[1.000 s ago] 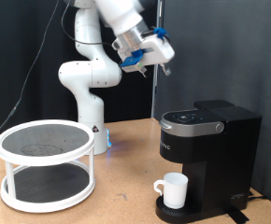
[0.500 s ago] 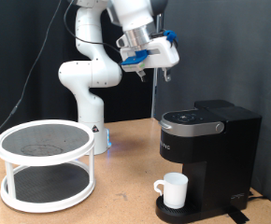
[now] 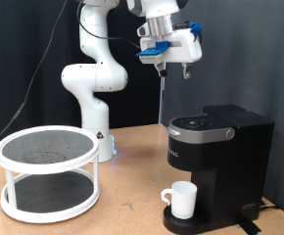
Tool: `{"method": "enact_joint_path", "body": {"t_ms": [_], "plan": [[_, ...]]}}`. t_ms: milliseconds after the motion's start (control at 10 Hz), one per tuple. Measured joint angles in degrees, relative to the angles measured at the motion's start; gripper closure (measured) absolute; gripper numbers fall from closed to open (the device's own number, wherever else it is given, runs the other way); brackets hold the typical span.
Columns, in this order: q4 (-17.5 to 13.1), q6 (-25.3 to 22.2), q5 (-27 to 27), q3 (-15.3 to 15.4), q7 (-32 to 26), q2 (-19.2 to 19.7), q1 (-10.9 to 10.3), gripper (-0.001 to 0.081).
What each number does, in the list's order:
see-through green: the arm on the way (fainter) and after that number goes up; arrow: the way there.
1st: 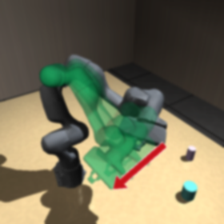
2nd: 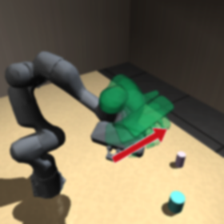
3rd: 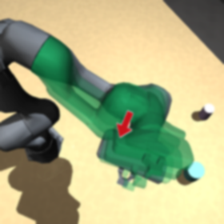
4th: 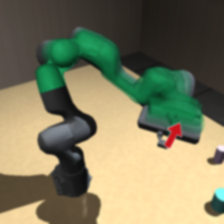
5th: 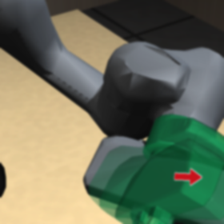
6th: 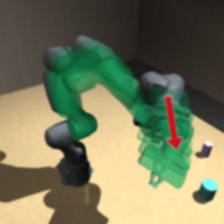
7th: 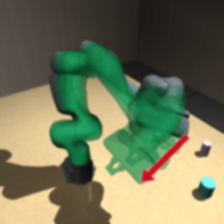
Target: Make a cup of coffee with the keurig machine
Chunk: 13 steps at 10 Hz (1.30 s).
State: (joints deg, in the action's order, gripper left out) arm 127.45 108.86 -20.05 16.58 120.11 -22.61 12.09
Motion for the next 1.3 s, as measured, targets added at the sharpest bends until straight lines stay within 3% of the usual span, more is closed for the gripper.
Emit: {"method": "enact_joint_path", "body": {"t_ms": [400, 700, 900, 1100, 1200, 1300], "plan": [[-5.93, -1.11, 2.29, 0.51, 1.61, 7.26, 0.01, 0.0072], [-8.48, -1.52, 2.72, 1.00, 1.66, 10.10, -0.06, 0.0072], [-10.46, -5.16, 3.38, 1.54, 1.66, 11.98, -0.10, 0.0072], [-11.79, -5.89, 4.13, 1.97, 2.36, 13.76, -0.10, 0.0086], [-12.36, -5.99, 4.72, 2.11, 2.94, 14.53, -0.10, 0.0258], [-13.10, -6.45, 5.46, 2.17, 3.38, 15.34, -0.10, 0.0258]]}}
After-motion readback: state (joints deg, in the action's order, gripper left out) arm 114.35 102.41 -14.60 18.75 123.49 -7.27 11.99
